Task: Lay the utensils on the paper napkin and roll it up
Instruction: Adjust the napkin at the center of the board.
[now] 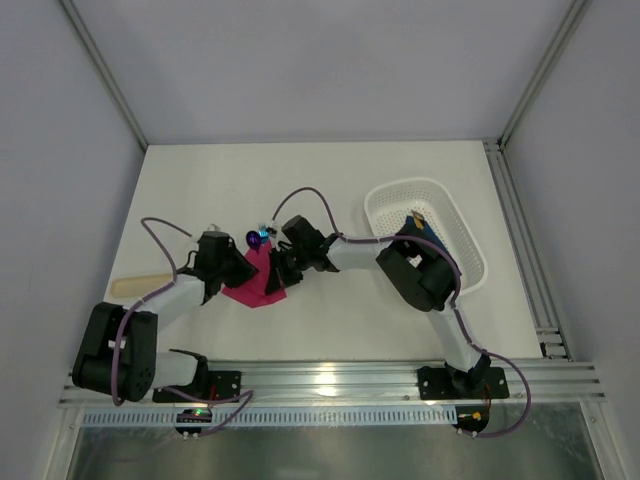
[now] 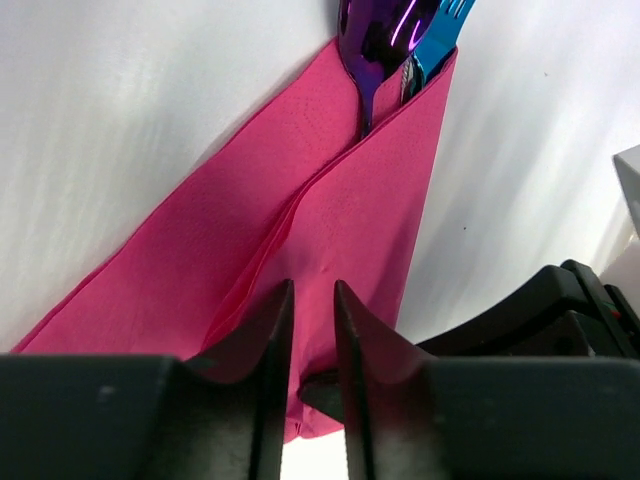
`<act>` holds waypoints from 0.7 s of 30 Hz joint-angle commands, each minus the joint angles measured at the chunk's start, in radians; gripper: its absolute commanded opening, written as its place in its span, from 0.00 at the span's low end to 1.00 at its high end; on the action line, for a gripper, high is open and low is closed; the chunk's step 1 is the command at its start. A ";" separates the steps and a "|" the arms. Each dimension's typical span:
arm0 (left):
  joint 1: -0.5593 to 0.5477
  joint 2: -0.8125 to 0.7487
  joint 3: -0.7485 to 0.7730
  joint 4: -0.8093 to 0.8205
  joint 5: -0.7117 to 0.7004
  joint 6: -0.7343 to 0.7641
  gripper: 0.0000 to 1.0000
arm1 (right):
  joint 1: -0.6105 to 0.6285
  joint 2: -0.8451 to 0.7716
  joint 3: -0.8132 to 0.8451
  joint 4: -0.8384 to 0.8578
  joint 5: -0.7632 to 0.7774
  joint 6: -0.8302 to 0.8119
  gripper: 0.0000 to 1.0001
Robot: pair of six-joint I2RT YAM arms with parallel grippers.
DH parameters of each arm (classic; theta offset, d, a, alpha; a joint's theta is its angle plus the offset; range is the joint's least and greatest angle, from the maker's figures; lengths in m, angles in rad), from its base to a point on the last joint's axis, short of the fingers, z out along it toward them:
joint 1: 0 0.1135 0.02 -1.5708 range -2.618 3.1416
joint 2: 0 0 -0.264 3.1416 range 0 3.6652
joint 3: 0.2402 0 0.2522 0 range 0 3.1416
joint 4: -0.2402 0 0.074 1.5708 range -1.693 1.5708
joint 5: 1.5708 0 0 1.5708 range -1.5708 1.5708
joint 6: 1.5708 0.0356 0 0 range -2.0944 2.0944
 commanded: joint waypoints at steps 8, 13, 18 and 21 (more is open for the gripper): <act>-0.002 -0.245 0.063 -0.288 -0.091 0.040 0.31 | 0.009 0.038 0.003 -0.013 0.083 0.026 0.04; 0.000 -0.325 -0.047 -0.186 0.151 0.034 0.00 | 0.008 0.040 0.005 -0.013 0.078 0.028 0.04; 0.000 -0.333 -0.112 -0.121 0.185 0.012 0.00 | 0.008 0.040 0.003 -0.006 0.061 0.032 0.04; 0.000 -0.276 -0.121 -0.069 0.253 0.013 0.00 | 0.008 0.040 0.003 -0.001 0.055 0.035 0.04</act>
